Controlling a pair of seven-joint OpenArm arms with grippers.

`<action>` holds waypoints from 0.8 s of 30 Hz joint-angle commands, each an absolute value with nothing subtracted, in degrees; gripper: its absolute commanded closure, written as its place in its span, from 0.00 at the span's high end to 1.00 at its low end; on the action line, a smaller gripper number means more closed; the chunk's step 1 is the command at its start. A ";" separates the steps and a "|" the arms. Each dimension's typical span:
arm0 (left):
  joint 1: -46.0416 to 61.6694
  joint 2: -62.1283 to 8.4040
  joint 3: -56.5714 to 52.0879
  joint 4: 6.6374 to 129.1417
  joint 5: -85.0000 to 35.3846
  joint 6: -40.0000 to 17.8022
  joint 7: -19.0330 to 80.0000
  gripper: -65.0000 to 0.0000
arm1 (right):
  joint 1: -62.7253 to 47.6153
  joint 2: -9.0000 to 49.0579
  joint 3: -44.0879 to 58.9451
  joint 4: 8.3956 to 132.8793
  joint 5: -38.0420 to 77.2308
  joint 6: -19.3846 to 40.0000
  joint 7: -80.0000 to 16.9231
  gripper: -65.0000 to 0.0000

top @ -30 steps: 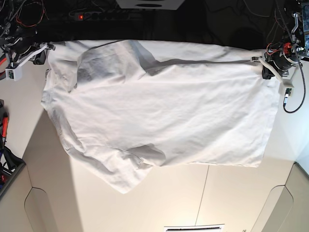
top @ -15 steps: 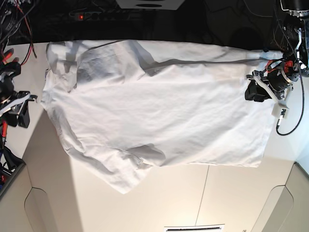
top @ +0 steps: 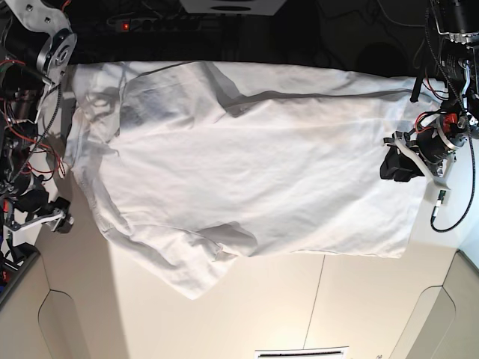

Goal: Layout the t-shirt on the table in an organized manner, then fold the t-shirt properly
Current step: 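Grasp the shirt's hem corners with both grippers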

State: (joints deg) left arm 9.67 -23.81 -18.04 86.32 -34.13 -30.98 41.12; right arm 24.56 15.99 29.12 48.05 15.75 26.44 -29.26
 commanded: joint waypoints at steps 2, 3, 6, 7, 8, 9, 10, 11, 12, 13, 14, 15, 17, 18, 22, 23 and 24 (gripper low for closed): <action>9.19 -24.73 -18.46 87.13 -34.94 -31.33 40.03 0.41 | 28.88 16.36 26.59 41.12 16.45 28.99 -26.13 0.51; 9.21 -24.73 -18.46 87.13 -34.94 -31.33 39.92 0.41 | 29.67 15.97 25.04 38.44 16.47 29.76 -25.02 0.51; 9.21 -24.73 -18.46 87.13 -34.92 -31.31 39.88 0.41 | 30.04 14.09 20.51 36.40 14.39 29.43 -21.21 0.51; 9.21 -24.75 -18.46 87.13 -34.94 -31.29 39.86 0.41 | 30.02 13.45 19.35 36.42 12.45 28.60 -20.43 0.51; 9.21 -24.73 -18.46 87.13 -34.92 -31.29 39.88 0.41 | 30.02 12.95 18.39 36.45 10.74 27.31 -19.81 0.51; 9.21 -24.73 -18.46 87.13 -34.92 -31.29 39.88 0.41 | 29.98 12.58 17.61 36.45 9.32 25.67 -19.31 0.50; 9.21 -24.73 -18.46 87.13 -34.92 -31.29 39.86 0.41 | 29.95 12.27 17.04 36.45 7.77 23.97 -19.07 0.43; 9.19 -24.75 -18.46 87.13 -34.89 -31.20 39.66 0.41 | 29.93 12.16 16.69 36.45 6.44 22.81 -19.05 0.31; 9.19 -24.75 -18.46 87.13 -34.72 -31.07 38.94 0.41 | 29.93 12.19 16.51 36.45 5.85 22.41 -19.05 0.15; 9.19 -24.75 -18.46 87.13 -33.43 -31.07 37.56 0.41 | 29.95 12.25 16.51 36.45 5.74 21.89 -19.05 0.00; 8.99 -24.75 -18.46 87.11 -31.00 -31.00 35.68 0.41 | 29.93 12.25 16.51 36.45 5.74 20.82 -19.05 0.00; 8.56 -24.77 -18.46 87.07 -28.25 -29.52 34.20 0.41 | 29.93 12.25 16.51 36.45 5.56 19.86 -19.05 0.00; 6.85 -24.86 -18.46 87.05 -23.51 -25.50 32.21 0.41 | 29.93 12.27 16.51 36.45 5.28 19.46 -19.05 0.00; 5.65 -24.99 -18.46 87.02 -21.78 -24.12 31.73 0.41 | 29.93 12.27 16.51 36.45 5.30 19.49 -19.05 0.00; -2.17 -26.00 -18.46 83.02 -20.73 -21.58 31.40 0.41 | 29.93 12.21 16.51 36.45 5.34 19.97 -19.05 0.00; -5.04 -26.41 -18.46 80.07 -20.75 -21.61 31.42 0.41 | 29.93 12.21 16.51 36.45 5.34 20.43 -19.05 0.00; -8.19 -26.94 -18.46 76.18 -21.06 -21.61 31.42 0.41 | 29.93 12.23 16.51 36.45 5.34 20.95 -19.07 0.00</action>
